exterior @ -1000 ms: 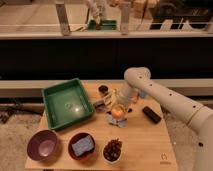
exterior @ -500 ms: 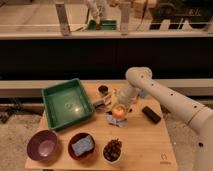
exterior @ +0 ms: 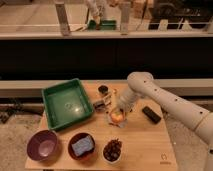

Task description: Place apple in table surface

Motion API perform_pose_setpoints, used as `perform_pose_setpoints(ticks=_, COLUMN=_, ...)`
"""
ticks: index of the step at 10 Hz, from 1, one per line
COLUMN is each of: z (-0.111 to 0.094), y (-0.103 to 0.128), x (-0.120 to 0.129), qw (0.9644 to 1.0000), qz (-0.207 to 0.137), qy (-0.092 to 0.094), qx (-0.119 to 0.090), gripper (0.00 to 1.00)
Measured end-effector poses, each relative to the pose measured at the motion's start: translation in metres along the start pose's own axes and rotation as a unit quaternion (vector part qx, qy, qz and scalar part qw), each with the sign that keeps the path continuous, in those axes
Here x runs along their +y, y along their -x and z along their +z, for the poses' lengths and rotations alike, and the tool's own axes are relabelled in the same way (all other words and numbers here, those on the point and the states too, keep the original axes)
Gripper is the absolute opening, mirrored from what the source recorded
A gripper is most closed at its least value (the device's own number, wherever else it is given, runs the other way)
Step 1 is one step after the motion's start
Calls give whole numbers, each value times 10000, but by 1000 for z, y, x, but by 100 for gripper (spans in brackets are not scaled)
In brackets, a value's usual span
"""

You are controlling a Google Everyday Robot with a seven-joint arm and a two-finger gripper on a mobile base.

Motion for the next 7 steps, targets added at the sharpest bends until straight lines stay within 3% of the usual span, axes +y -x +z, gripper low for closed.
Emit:
perform_pose_setpoints(ticks=2, z=12, y=6, x=-3, qw=9999, qz=-93, qy=47, qx=-72, gripper=79)
perform_pose_setpoints(ticks=7, z=77, y=11, x=3, qw=9981, qz=-507, qy=295, qx=-209, gripper=80)
